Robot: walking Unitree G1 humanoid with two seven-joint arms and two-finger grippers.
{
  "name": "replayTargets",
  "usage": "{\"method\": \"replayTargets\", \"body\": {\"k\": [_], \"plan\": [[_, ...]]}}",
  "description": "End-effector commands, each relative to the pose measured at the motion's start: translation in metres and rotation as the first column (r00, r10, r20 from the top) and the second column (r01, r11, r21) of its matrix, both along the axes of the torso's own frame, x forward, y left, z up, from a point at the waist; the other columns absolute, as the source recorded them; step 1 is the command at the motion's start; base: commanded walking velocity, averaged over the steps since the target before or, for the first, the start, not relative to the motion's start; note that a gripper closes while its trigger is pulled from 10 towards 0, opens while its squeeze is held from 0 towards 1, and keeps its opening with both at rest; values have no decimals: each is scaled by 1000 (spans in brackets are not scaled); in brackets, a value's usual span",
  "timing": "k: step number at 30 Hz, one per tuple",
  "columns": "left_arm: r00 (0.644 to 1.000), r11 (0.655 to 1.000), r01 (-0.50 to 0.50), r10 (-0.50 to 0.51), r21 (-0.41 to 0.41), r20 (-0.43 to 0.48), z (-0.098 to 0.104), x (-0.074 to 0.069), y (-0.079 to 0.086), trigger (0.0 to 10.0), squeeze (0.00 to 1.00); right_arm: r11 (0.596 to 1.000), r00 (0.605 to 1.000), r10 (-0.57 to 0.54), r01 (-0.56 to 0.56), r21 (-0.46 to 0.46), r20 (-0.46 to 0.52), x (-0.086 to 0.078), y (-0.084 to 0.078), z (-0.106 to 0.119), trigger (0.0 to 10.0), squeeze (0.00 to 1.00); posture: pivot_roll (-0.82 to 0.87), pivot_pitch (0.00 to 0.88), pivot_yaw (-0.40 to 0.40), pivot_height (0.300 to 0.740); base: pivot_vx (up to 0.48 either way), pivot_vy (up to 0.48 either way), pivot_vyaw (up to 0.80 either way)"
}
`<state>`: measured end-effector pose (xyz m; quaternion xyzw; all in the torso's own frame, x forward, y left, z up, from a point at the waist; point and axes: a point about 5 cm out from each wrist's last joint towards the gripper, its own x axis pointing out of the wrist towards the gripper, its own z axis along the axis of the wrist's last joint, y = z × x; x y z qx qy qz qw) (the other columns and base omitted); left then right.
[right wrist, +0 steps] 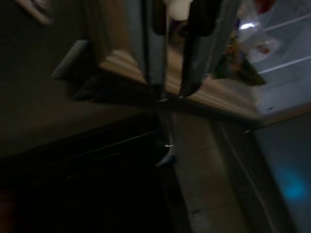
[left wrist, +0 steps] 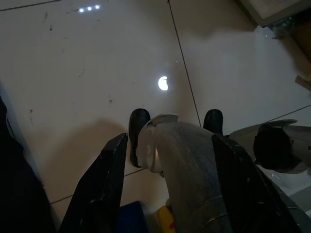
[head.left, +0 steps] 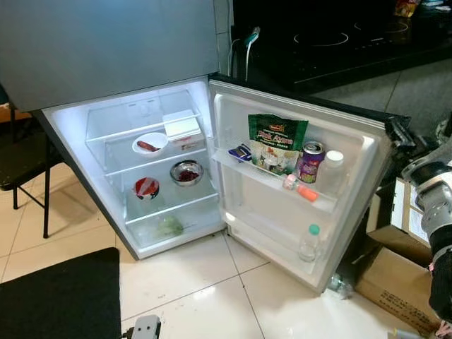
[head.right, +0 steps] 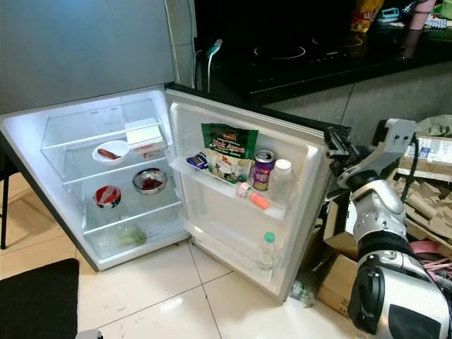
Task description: Restocking fridge
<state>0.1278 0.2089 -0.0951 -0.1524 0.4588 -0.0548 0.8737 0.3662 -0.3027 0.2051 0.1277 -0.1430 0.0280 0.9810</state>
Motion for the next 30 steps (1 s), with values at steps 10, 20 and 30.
{"method": "replayTargets", "body": {"k": [10, 20, 30], "plan": [[999, 1000, 13, -12, 21, -31, -2, -20, 13, 10000, 0, 979, 979, -198, 201, 41, -55, -11, -31, -3, 10000, 1000, -14, 0, 46, 740, 0, 0, 0], [998, 998, 51, -50, 43, -22, 3, -45, 41, 10000, 0, 940, 933, -337, 340, 6, -127, -22, -50, -11, 10000, 0, 60, 24, 75, 740, 0, 0, 0], [987, 988, -3, -22, 156, 157, 36, -8, 93, 10000, 0, 888, 874, -456, 459, -25, -166, -31, -73, -2, 10000, 0, 85, 106, 94, 740, 0, 0, 0]]}}
